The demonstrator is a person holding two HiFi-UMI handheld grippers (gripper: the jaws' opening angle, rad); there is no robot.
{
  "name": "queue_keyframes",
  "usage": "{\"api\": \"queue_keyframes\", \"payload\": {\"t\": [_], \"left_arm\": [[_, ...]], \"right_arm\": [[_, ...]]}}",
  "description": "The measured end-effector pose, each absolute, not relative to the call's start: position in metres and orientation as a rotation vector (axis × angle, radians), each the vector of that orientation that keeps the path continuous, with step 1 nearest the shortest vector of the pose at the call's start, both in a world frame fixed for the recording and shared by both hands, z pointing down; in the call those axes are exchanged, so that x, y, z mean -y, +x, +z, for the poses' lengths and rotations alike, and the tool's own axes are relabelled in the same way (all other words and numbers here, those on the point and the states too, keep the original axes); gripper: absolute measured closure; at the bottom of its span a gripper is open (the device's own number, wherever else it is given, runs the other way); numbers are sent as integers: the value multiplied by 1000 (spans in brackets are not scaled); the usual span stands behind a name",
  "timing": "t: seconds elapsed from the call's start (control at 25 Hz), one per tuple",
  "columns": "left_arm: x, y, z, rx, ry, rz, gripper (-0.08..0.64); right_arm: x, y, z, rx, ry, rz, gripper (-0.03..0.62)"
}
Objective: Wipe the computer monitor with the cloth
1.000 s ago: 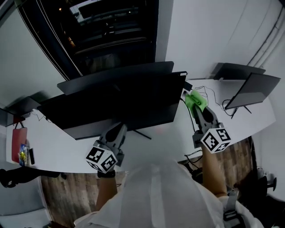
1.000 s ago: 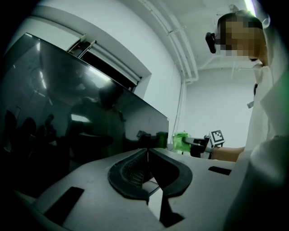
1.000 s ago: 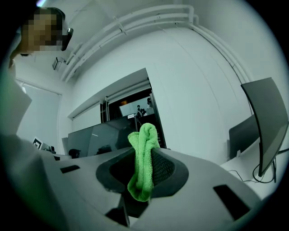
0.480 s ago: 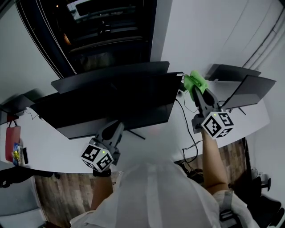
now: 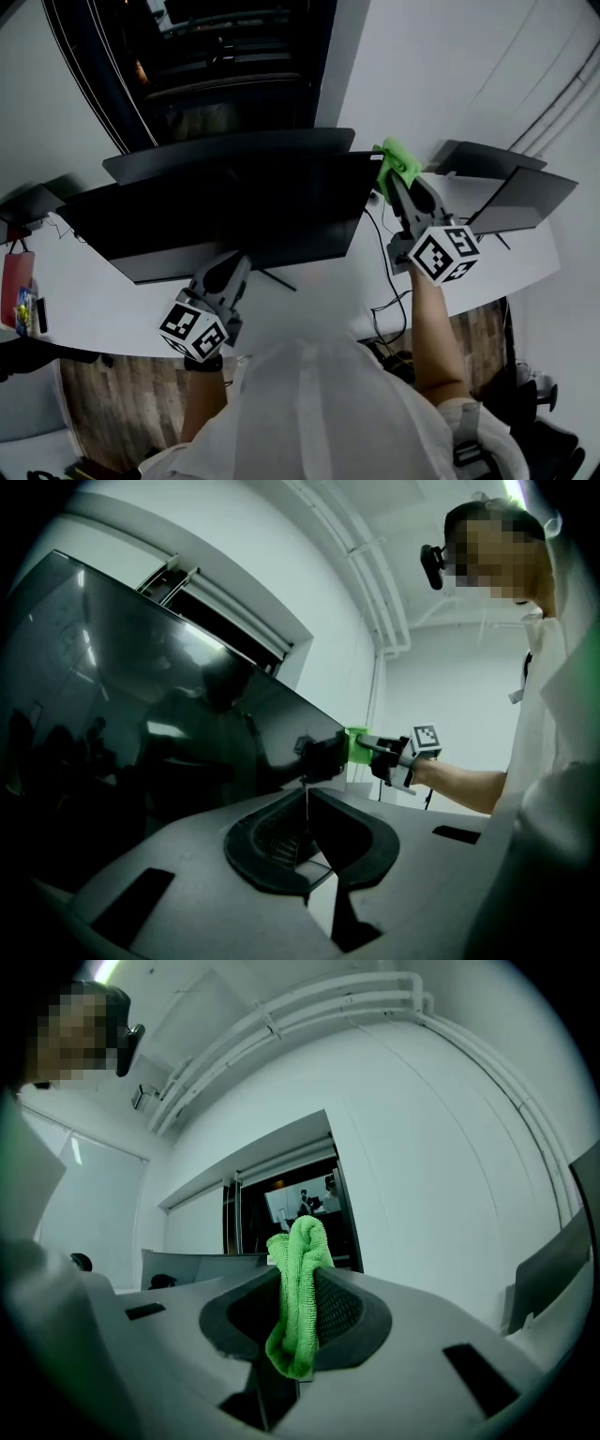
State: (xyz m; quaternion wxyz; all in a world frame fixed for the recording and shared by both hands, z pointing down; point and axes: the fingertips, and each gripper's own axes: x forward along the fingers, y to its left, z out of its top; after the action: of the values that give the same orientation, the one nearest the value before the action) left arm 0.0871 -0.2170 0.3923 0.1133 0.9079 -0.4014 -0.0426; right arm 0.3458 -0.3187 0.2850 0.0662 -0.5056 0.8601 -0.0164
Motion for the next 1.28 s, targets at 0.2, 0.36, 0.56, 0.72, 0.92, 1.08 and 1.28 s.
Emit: {"api": "queue_keyframes", "payload": {"t": [0.2, 0.36, 0.56, 0.72, 0.92, 1.08, 1.28], "left_arm": [[217, 81, 393, 1187, 2666, -122, 538], [216, 80, 390, 1187, 2663, -131, 538], [216, 82, 391, 1184, 2664, -130, 538], [216, 85, 393, 1170, 2671, -120, 538], [214, 88, 397, 1159, 2670, -99, 538], [213, 86, 400, 1156, 2671, -95, 538], [214, 88, 401, 1153, 2674, -90, 538]], "right_arm": [[319, 344, 288, -2625, -1491, -46, 520], [317, 339, 292, -2666, -1498, -17, 520], [315, 337, 306, -2696, -1532, -13, 520], [314, 336, 316, -2708, -1546, -30, 520], [313, 336, 332, -2728, -1563, -60, 520], [311, 335, 347, -2749, -1578, -78, 520], [310, 334, 363, -2767, -1589, -107, 520]]}}
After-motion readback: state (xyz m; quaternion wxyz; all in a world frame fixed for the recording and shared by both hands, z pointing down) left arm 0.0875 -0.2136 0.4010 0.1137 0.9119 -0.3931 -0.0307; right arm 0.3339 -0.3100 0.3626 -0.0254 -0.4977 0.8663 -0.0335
